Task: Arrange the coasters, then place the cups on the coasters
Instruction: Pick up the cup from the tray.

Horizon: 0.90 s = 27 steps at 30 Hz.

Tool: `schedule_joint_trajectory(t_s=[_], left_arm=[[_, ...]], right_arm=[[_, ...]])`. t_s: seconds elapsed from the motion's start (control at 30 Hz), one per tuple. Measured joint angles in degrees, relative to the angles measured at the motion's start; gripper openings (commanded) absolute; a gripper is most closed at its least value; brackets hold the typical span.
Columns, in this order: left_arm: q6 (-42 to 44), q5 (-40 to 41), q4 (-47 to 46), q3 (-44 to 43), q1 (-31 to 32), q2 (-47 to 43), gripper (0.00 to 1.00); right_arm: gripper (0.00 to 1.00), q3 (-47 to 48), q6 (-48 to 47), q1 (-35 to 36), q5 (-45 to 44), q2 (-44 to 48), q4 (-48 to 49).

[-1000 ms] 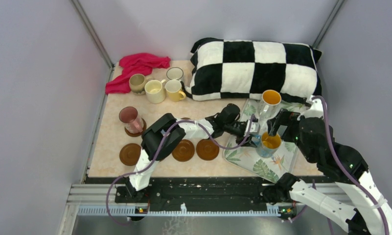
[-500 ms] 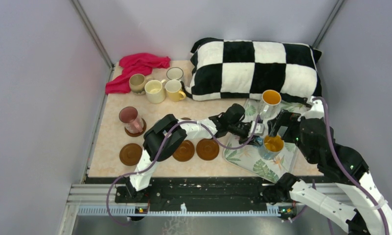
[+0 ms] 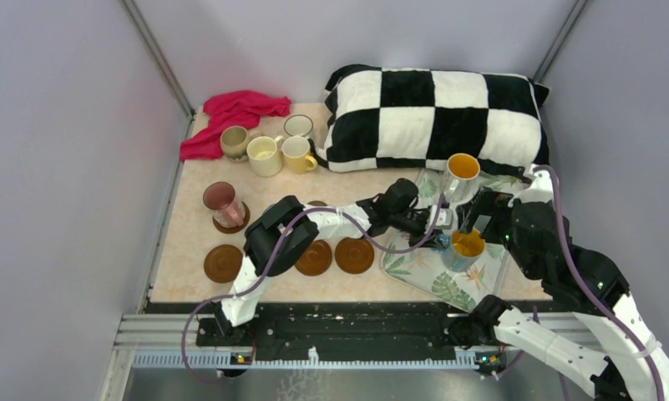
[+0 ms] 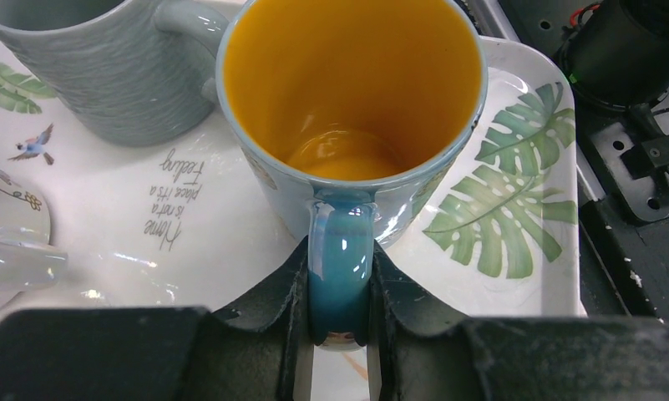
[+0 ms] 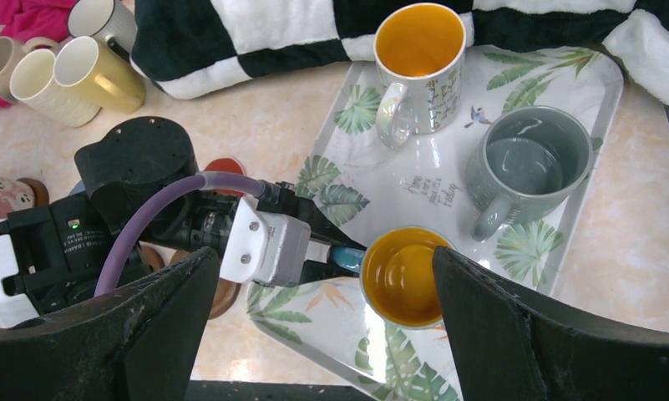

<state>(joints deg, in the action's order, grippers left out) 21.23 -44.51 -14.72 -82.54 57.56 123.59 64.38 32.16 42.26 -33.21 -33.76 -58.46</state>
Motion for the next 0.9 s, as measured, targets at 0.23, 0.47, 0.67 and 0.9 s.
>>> schedule_joint_trajectory(t_s=[0.23,0.47,0.67,0.9], left_arm=[[-5.3,3.7,-5.9,6.0,0.3,-2.9,0.0],[-11.3,8.2,-10.2,11.7,0.3,-6.3,0.0],[-14.4,11.2,-12.5,15.8,0.2,-9.0,0.0],[-18.1,16.5,-12.8,20.1,0.3,-12.9,0.0]], right_arm=[[0.99,0.0,0.0,0.0,0.0,0.0,0.1],[0.99,-0.3,0.0,0.0,0.0,0.7,0.2],[0.99,-0.3,0.0,0.0,0.0,0.8,0.2],[0.99,-0.3,-0.1,0.0,0.0,0.8,0.6]])
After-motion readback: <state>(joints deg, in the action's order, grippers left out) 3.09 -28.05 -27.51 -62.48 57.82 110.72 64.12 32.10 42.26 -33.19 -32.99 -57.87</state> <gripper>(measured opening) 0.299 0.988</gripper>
